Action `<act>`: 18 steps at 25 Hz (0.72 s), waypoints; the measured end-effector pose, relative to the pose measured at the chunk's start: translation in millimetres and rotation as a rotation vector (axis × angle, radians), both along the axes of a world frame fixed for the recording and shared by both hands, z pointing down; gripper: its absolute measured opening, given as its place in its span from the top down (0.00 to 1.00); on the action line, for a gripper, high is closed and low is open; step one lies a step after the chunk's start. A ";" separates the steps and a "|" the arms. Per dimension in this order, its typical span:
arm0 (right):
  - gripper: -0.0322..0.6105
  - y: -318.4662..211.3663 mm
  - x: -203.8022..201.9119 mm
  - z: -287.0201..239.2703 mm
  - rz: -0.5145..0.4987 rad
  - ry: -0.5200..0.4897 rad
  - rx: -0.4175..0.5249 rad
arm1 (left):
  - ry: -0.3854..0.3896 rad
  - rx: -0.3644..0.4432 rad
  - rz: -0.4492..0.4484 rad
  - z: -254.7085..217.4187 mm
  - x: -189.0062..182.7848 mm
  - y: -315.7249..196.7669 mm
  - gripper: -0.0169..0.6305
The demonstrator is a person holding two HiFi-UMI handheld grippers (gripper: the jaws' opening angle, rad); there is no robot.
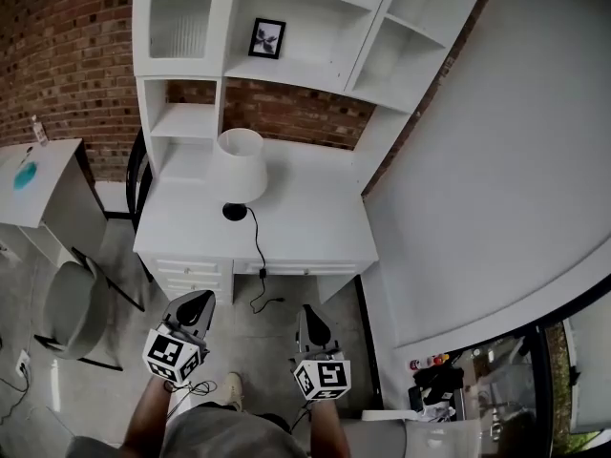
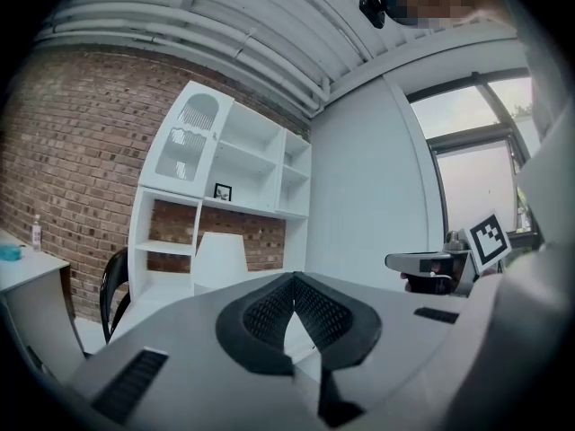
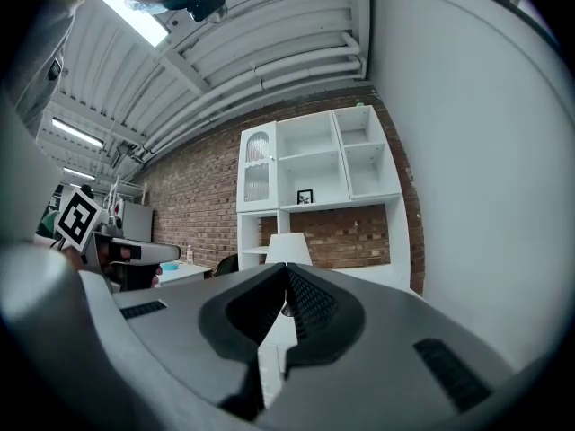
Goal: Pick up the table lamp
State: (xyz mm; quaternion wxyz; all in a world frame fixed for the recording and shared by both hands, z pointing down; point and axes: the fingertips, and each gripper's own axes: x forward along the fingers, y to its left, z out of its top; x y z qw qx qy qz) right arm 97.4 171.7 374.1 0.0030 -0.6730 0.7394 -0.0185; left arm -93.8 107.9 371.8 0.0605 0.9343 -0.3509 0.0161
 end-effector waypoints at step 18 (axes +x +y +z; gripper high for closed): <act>0.92 -113.0 0.2 18.6 -0.058 0.002 -0.045 | 0.004 -0.013 -0.063 14.4 -0.1 -102.9 0.97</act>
